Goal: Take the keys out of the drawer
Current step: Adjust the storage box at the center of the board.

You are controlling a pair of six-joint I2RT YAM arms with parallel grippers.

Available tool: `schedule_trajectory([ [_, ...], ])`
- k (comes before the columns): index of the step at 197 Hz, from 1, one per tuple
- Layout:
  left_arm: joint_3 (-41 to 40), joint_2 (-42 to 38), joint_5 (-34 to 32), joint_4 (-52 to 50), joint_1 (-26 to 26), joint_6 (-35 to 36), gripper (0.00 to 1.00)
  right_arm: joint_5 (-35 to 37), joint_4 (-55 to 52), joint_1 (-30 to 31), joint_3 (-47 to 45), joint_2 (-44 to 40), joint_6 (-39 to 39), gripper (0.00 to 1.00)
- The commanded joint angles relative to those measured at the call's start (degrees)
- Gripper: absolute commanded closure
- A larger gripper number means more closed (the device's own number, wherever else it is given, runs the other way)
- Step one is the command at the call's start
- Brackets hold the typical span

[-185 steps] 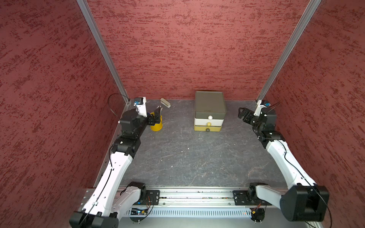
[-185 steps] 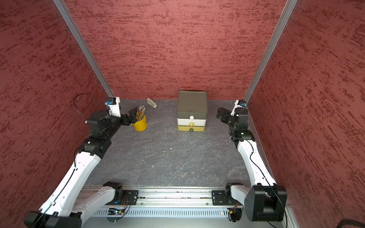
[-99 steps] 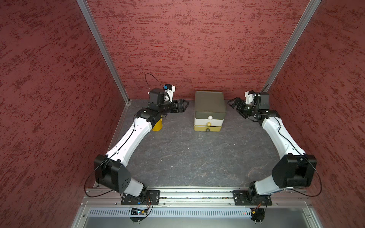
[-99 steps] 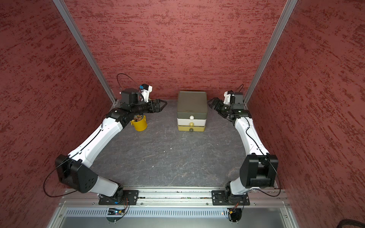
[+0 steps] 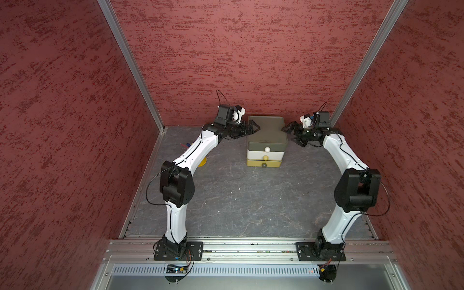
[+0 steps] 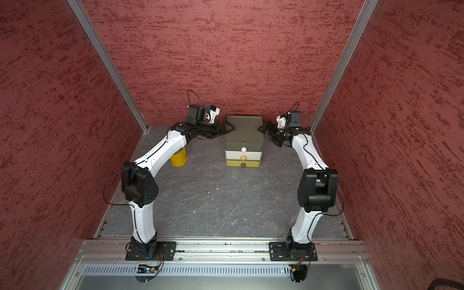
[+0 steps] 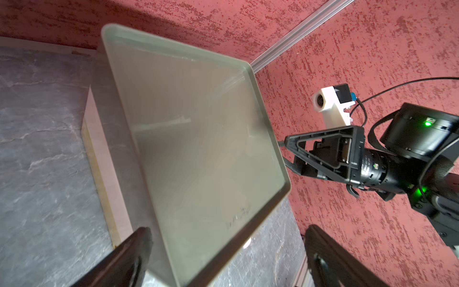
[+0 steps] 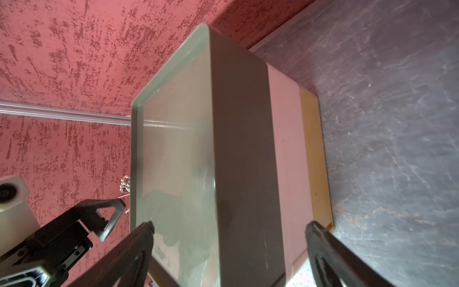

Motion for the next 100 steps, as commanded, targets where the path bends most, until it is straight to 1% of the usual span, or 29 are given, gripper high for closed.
schedule_trajectory([
  [1, 4.31, 2.71, -1.02, -6.03, -0.3, 1.45, 0.0, -2.5, -2.5, 0.38, 3.19, 1.3, -2.33, 0.02],
  [41, 8.29, 6.15, -4.95, -9.83, -0.38, 2.39, 0.0, -4.04, -3.6, 0.96, 6.05, 4.74, -2.49, 0.02],
  [75, 12.24, 9.58, -4.57, -12.57, -0.52, 3.18, 0.0, -4.23, -5.9, 1.99, 9.0, 7.18, -4.02, 0.02],
  [100, 13.76, 10.79, -3.85, -12.0, -0.58, 3.15, 0.0, -4.49, -6.21, 2.83, 9.9, 8.48, -4.17, 0.02],
])
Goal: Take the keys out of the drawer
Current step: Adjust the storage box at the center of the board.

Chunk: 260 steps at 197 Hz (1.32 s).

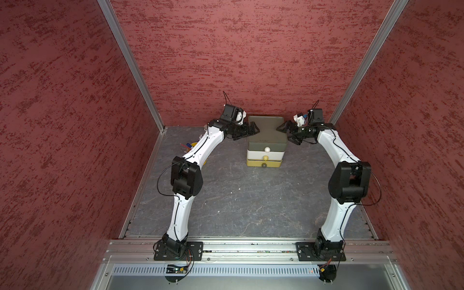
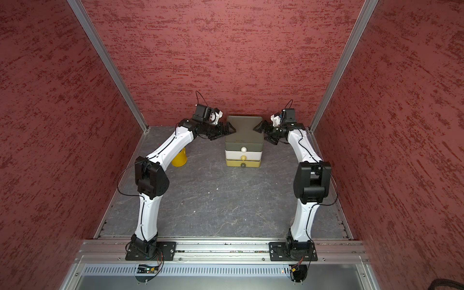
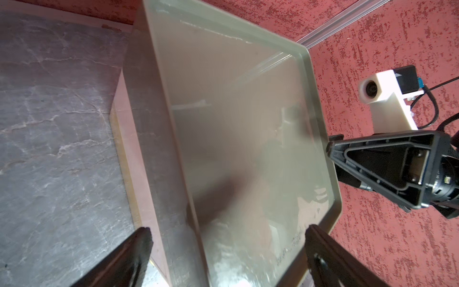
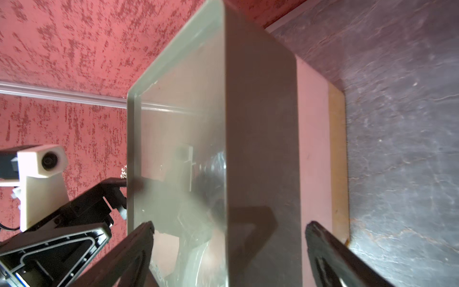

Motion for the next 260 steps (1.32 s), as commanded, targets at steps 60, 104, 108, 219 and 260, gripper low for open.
schedule_trajectory([
  [60, 4.44, 3.03, 1.4, -1.48, -1.74, 1.3, 0.0, -1.89, -5.66, 3.9, 7.12, 4.1, -4.3, 0.02],
  [104, 4.37, 2.55, 1.85, -3.29, -2.89, 1.67, 0.0, -4.13, -6.56, 6.36, 7.77, 4.52, -4.33, 0.01],
  [108, 4.36, 2.42, 1.89, -3.46, -2.89, 1.66, 0.0, -4.45, -6.67, 6.58, 7.79, 4.53, -4.24, 0.01],
  [219, 1.77, -2.07, 4.27, -4.65, -3.3, 2.39, 0.0, -7.35, -6.63, 15.94, 3.37, -1.88, 2.13, 0.02],
  [260, -2.89, -6.28, 4.01, -3.31, -5.01, 1.51, 0.0, -7.01, -6.78, 16.88, 2.73, -2.7, 2.27, 0.02],
])
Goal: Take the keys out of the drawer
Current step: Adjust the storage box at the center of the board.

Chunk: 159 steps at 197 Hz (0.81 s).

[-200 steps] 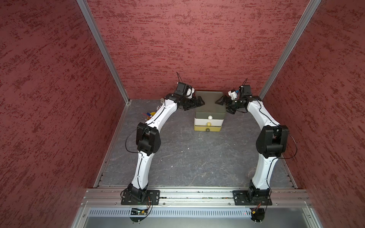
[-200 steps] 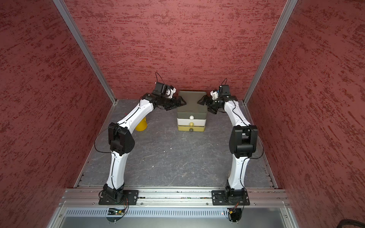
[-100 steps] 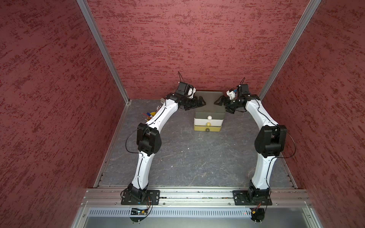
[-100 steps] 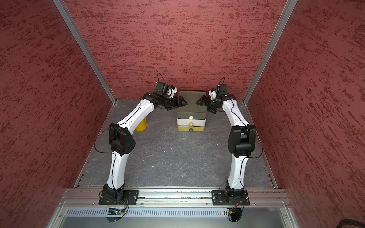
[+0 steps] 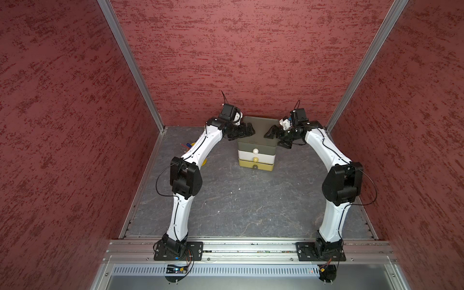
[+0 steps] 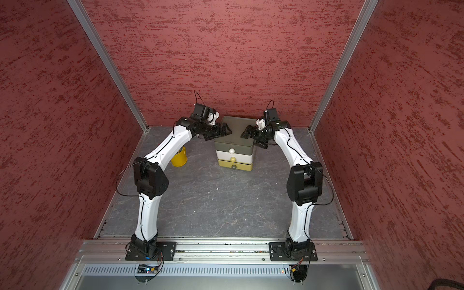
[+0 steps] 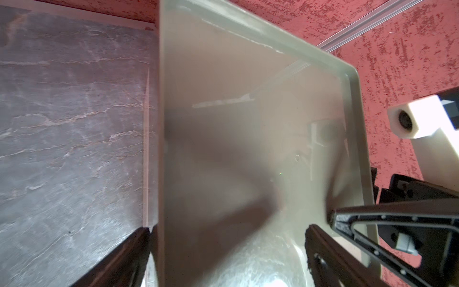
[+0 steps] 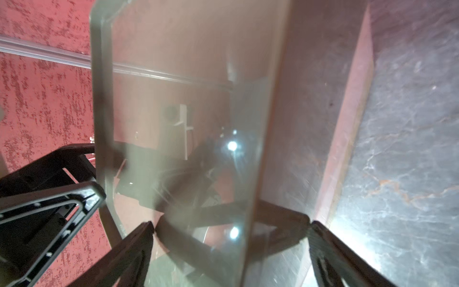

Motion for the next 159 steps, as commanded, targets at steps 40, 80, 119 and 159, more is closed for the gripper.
schedule_trajectory([
  [40, -9.5, -9.83, 9.64, 4.1, -6.34, -2.79, 0.0, -16.22, 3.82, 8.53, -0.09, -2.1, 1.39, 0.02],
  [80, -14.78, -15.44, 8.57, 5.0, -8.21, -4.17, 0.0, -16.83, 3.03, 10.73, 1.0, -1.72, 1.13, 0.02],
  [119, -20.07, -19.87, 7.47, 5.27, -10.49, -6.01, 0.0, -17.25, 0.68, 12.69, 4.39, -0.66, 0.88, 0.02],
  [159, -26.37, -24.9, 6.12, 6.88, -12.66, -8.03, 0.0, -17.7, -4.34, 14.38, 9.51, 1.63, -0.41, 0.02],
])
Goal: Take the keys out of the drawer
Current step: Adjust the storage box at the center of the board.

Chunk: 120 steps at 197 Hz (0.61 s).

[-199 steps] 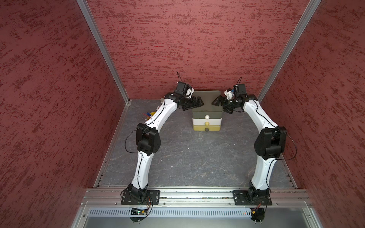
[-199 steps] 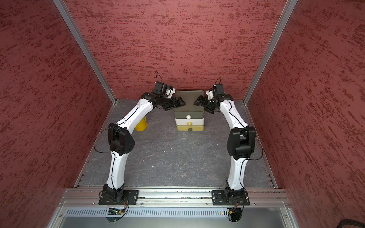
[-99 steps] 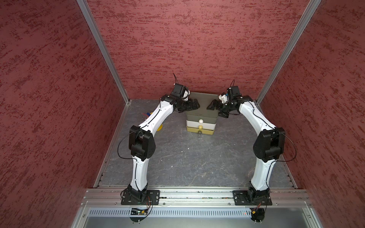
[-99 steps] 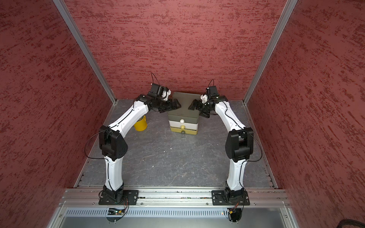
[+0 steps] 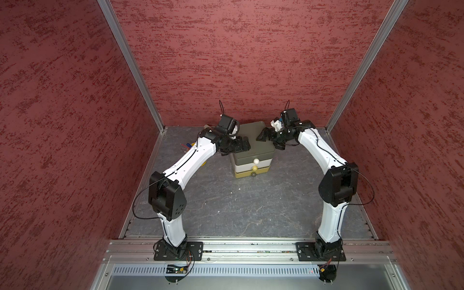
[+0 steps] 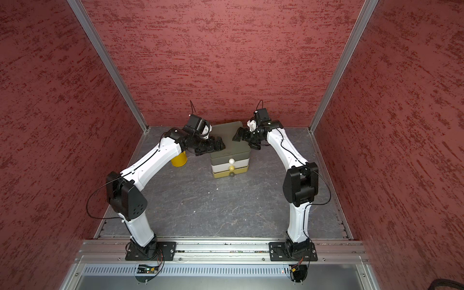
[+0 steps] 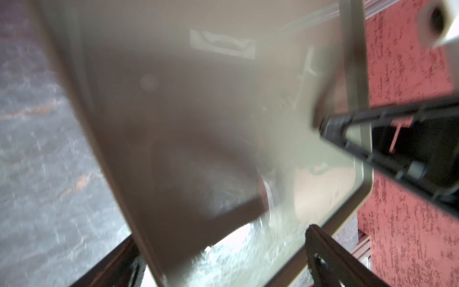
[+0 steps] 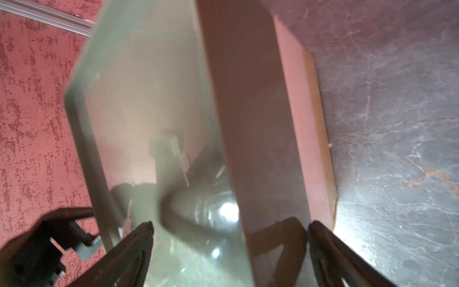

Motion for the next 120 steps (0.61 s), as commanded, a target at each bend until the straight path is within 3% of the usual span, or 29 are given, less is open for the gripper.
schedule_trajectory([
  [1, -1.56, -3.0, 14.71, 10.74, -6.99, -2.26, 0.0, -19.06, -0.54, 8.86, 4.87, 0.66, 0.6, 0.01],
  [63, -7.64, -8.25, 13.53, 10.84, -7.85, -2.86, 0.0, -19.09, -4.81, 12.21, 8.69, 2.39, 0.16, 0.01],
  [120, -13.99, -12.26, 14.11, 11.72, -3.78, -2.18, 0.0, -11.85, -5.26, 12.53, 8.22, 1.81, 0.56, 0.02],
])
